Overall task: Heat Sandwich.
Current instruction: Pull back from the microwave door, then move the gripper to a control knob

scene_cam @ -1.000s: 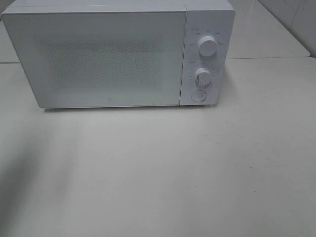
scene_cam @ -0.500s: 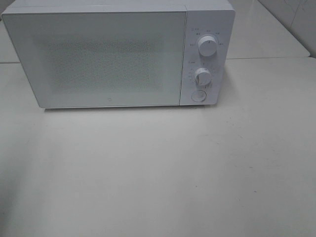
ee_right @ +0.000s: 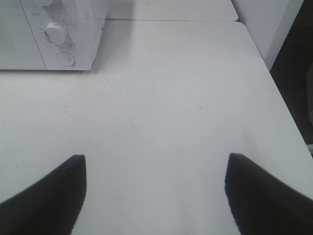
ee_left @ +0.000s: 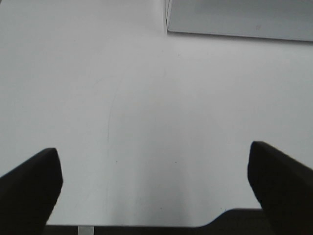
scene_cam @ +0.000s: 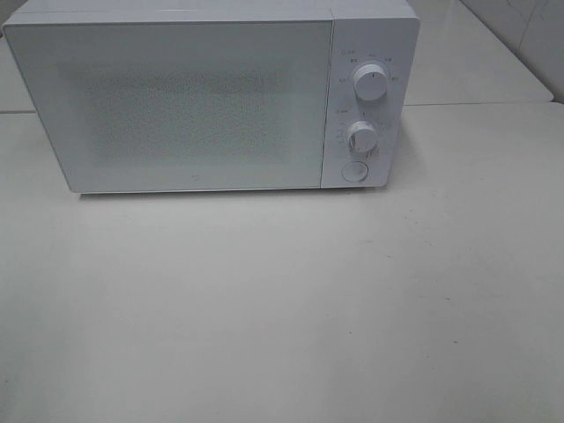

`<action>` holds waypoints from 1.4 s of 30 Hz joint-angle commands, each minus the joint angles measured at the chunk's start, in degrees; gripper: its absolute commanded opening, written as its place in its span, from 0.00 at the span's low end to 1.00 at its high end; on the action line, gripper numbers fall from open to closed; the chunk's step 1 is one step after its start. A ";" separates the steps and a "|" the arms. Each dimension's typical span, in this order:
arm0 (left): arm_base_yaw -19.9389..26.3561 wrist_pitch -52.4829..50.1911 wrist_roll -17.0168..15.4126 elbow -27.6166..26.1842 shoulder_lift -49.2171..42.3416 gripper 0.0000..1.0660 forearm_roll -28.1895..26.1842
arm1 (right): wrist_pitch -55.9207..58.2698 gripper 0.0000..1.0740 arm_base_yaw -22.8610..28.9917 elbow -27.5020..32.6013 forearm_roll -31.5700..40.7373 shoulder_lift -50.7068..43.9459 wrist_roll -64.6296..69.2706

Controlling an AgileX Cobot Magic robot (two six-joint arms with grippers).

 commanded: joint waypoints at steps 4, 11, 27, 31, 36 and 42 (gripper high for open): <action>0.23 -0.23 0.00 1.15 -8.77 0.91 0.06 | -0.52 0.71 -0.29 0.11 0.17 -1.38 0.29; 0.23 0.86 0.00 2.81 -15.47 0.91 0.11 | -0.52 0.71 -0.29 0.11 0.17 -1.38 0.29; 0.23 0.86 0.00 2.81 -15.76 0.91 0.06 | -0.52 0.71 -0.29 0.11 0.17 -1.38 0.29; 0.23 0.86 0.00 2.81 -15.70 0.91 0.06 | -0.52 0.71 -0.29 0.11 0.17 -1.38 0.29; 0.23 0.86 0.00 2.81 -15.70 0.91 0.06 | -0.52 0.71 -0.29 0.11 0.17 -1.38 0.29; 0.23 0.86 0.00 2.81 -15.70 0.91 0.06 | -0.52 0.71 -0.29 0.11 0.17 -1.38 0.29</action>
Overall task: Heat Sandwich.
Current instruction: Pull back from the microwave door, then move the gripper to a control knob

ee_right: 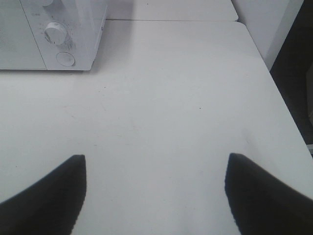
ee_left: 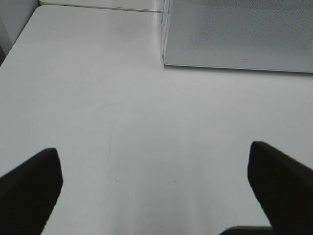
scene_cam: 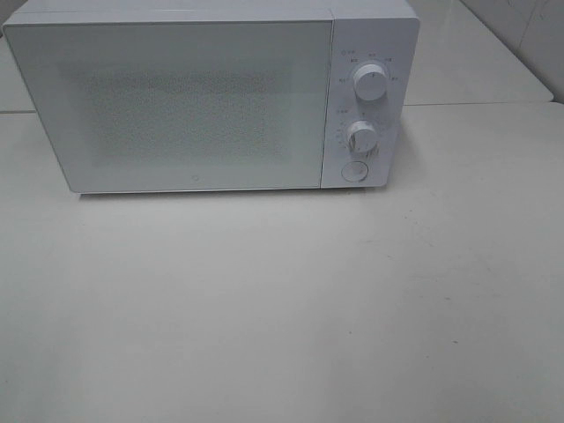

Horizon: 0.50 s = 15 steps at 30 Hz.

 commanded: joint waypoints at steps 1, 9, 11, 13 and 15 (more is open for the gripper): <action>0.23 -0.17 0.00 0.11 -1.43 0.91 0.00 | -0.52 0.71 -0.29 0.11 0.17 -1.38 0.29; 0.23 -0.17 0.00 0.11 -1.43 0.91 0.00 | -0.52 0.71 -0.29 0.11 0.17 -1.38 0.29; 0.23 -0.17 0.00 0.11 -1.43 0.91 0.00 | -0.52 0.71 -0.29 0.11 0.17 -1.38 0.34; 0.23 -0.17 0.00 0.11 -1.43 0.91 0.00 | -0.52 0.71 -0.29 0.11 0.17 -1.38 0.34; 0.23 -0.17 0.00 0.11 -1.43 0.91 0.00 | -0.52 0.71 -0.29 0.11 0.17 -1.38 0.34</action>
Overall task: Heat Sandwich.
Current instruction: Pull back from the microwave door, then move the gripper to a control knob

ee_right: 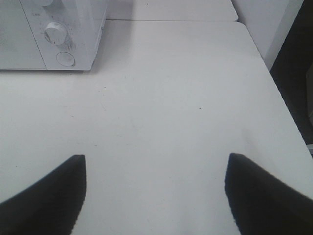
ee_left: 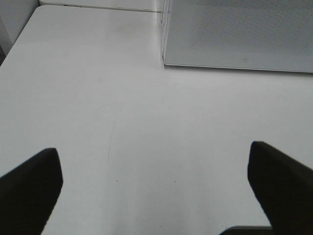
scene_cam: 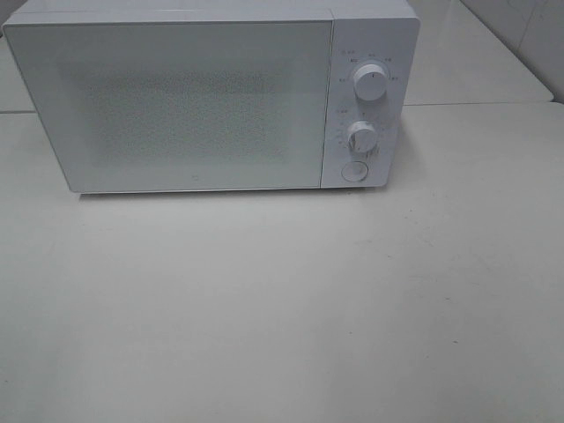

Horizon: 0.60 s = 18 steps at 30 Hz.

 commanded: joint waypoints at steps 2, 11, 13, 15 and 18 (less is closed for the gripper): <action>0.23 -0.17 0.00 0.11 -1.43 0.91 0.00 | -0.52 0.71 -0.29 0.11 0.17 -1.38 0.34; 0.23 -0.17 0.00 0.11 -1.43 0.91 0.00 | -0.52 0.71 -0.29 0.11 -0.11 -1.32 0.29; 0.23 -0.17 0.00 0.11 -1.43 0.91 0.00 | -0.63 0.72 -0.29 0.11 -0.29 -1.32 0.29; 0.23 -0.17 0.00 0.11 -1.43 0.91 0.00 | -0.86 0.73 -0.29 -0.29 -0.29 -1.26 0.23; 0.23 -0.17 0.00 0.11 -1.43 0.91 0.00 | -1.95 0.74 -0.29 -1.43 -0.40 0.11 0.17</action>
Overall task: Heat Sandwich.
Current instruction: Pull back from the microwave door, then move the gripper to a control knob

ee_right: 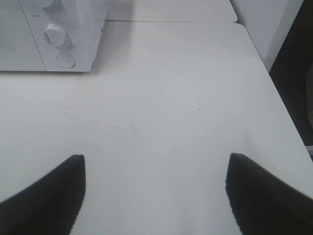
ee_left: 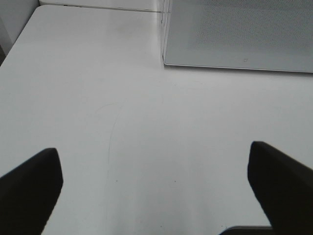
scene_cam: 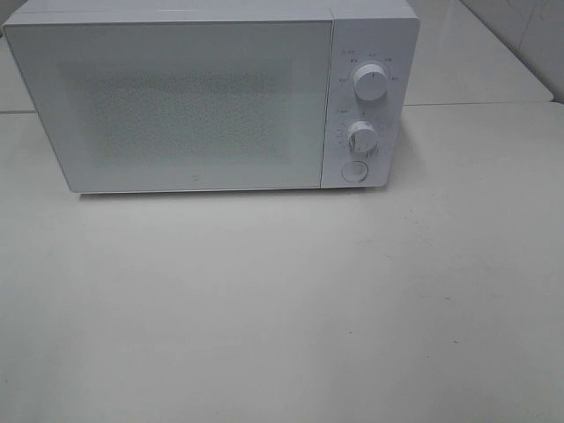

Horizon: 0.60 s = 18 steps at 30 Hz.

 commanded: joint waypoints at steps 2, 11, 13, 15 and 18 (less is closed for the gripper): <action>0.23 -0.17 0.00 0.11 -1.43 0.91 0.00 | -4.18 0.75 -0.29 -2.12 -0.46 2.35 -0.23; 0.23 -0.17 0.00 0.11 -1.43 0.91 0.00 | -15.70 0.75 -0.29 -2.35 -0.63 10.89 -0.17; 0.23 -0.17 0.00 0.11 -1.43 0.91 0.00 | -18.62 0.75 -0.29 -2.35 -0.57 13.29 -0.17; 0.23 -0.17 0.00 0.11 -1.43 0.91 0.00 | -21.49 0.75 -0.29 -2.12 -0.57 15.87 -0.17; 0.23 -0.17 0.00 0.11 -1.43 0.91 0.00 | -25.27 0.74 -0.29 -2.06 -0.46 19.25 -0.17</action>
